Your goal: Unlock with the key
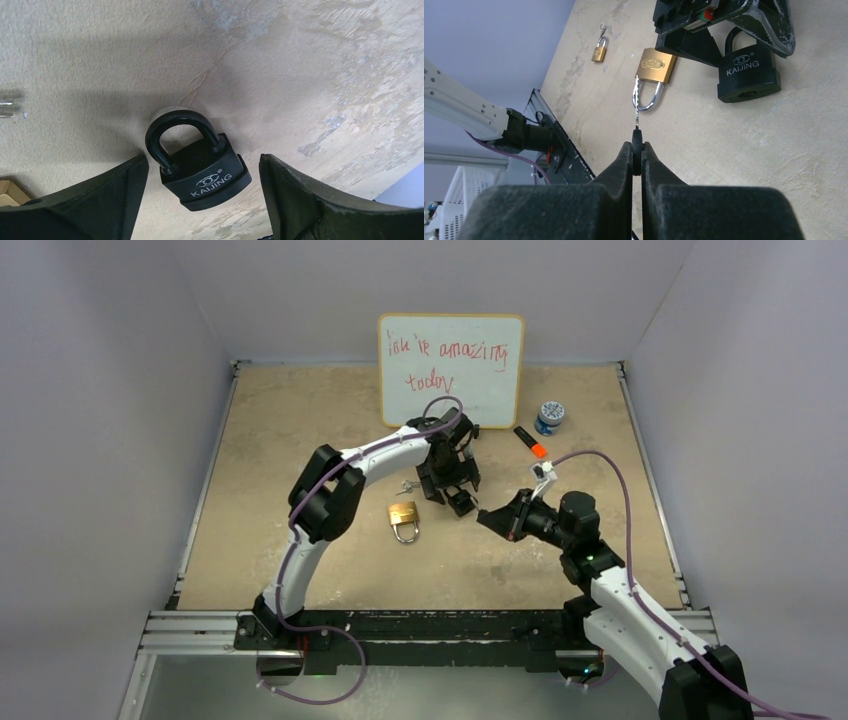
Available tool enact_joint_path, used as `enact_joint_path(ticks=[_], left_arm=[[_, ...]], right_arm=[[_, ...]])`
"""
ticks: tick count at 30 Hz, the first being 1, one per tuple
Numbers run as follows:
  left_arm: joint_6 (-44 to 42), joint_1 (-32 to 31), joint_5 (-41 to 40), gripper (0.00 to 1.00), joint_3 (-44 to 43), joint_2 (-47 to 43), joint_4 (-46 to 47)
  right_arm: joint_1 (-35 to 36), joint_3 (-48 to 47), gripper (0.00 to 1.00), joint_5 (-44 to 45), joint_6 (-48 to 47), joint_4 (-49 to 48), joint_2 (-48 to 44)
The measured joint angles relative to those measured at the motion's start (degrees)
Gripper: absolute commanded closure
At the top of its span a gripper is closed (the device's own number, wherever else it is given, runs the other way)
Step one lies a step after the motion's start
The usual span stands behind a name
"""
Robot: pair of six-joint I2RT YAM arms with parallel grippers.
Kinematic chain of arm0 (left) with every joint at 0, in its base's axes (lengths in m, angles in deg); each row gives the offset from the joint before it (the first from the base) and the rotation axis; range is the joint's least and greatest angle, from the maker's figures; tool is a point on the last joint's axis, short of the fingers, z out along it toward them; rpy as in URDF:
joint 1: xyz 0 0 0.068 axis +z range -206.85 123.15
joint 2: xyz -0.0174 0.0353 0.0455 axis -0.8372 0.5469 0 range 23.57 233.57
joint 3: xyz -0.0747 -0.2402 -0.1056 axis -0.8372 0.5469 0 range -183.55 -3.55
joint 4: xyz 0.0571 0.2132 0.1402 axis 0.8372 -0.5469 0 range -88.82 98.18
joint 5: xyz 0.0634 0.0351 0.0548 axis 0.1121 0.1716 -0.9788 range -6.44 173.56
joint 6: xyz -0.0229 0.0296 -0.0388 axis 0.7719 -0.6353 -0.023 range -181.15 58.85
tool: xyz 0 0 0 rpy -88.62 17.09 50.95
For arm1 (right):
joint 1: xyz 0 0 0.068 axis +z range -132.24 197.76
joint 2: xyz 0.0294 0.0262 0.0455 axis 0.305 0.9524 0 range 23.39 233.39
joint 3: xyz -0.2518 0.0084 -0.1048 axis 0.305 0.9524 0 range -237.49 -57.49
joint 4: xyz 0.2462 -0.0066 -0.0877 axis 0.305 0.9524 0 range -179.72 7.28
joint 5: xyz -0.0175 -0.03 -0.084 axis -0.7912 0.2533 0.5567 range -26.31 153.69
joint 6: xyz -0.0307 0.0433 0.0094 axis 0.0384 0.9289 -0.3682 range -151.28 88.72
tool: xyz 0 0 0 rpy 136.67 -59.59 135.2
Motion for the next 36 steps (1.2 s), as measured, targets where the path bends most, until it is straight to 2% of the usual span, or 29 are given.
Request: enact_joint_path(ticks=[2, 13, 17, 25, 31, 36], left_arm=[[0.79, -0.15, -0.04, 0.26, 0.0, 0.09, -0.48], [0.94, -2.32, -1.84, 0.5, -1.95, 1.49, -3.85], [-2.08, -2.6, -3.08, 0.67, -4.22, 2.45, -5.73], [-10.14, -2.75, -12.28, 0.76, -10.03, 3.74, -14.36], [-14.01, -1.4, -21.44, 0.77, -14.45, 3.23, -21.4], [-14.86, 2.03, -20.41, 0.77, -12.07, 0.35, -22.69]], right_arm=[[0.0, 0.02, 1.0, 0.42, -0.57, 0.68, -0.02], [0.0, 0.02, 1.0, 2.99, -2.82, 3.61, 1.18], [0.0, 0.02, 1.0, 3.41, -3.08, 3.63, 2.1], [0.0, 0.02, 1.0, 4.15, -3.28, 1.79, 6.8], [0.0, 0.46, 1.0, 2.16, -2.23, -3.02, 11.15], [0.0, 0.48, 1.0, -0.35, -1.2, -6.88, 14.97]])
